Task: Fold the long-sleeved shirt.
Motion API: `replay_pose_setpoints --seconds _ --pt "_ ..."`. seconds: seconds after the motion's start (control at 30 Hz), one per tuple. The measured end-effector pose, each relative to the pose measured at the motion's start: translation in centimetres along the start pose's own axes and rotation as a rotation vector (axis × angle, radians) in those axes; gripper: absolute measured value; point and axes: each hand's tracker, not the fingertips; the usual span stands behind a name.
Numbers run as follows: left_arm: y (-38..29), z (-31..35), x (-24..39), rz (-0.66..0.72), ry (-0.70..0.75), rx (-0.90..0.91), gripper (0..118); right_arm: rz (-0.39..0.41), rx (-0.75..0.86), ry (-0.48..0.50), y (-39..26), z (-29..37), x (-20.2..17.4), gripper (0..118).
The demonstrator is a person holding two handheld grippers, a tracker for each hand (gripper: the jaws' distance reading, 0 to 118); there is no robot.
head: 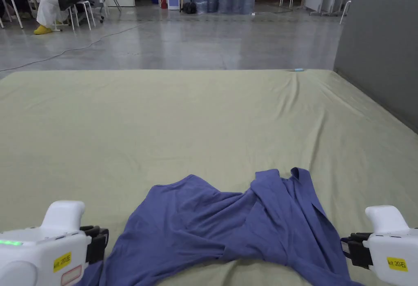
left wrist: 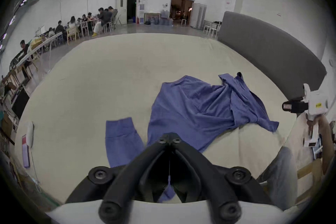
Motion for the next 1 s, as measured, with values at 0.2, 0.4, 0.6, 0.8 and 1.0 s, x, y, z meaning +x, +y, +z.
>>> replay_pose_setpoints --seconds 0.2,0.4,0.6,0.8,1.0 --pt "5.4 -6.8 0.9 -0.041 -0.010 0.030 105 -0.007 -0.023 -0.012 -0.9 -1.5 0.6 0" --pt "11.4 -18.2 3.1 -0.078 -0.043 -0.083 105 -0.027 -0.067 -0.010 -2.2 -2.8 1.3 0" --pt "13.9 -28.7 5.9 -0.100 -0.072 -0.182 105 -0.027 -0.094 -0.008 -3.9 -3.7 1.7 0" --pt "13.1 -34.2 8.0 -0.129 -0.048 -0.320 90 -0.018 -0.119 0.008 -4.9 -3.8 2.0 0" --pt "13.5 -30.7 9.6 -0.161 -0.077 -0.231 0 -0.034 -0.111 -0.017 -4.5 -4.2 3.0 82"
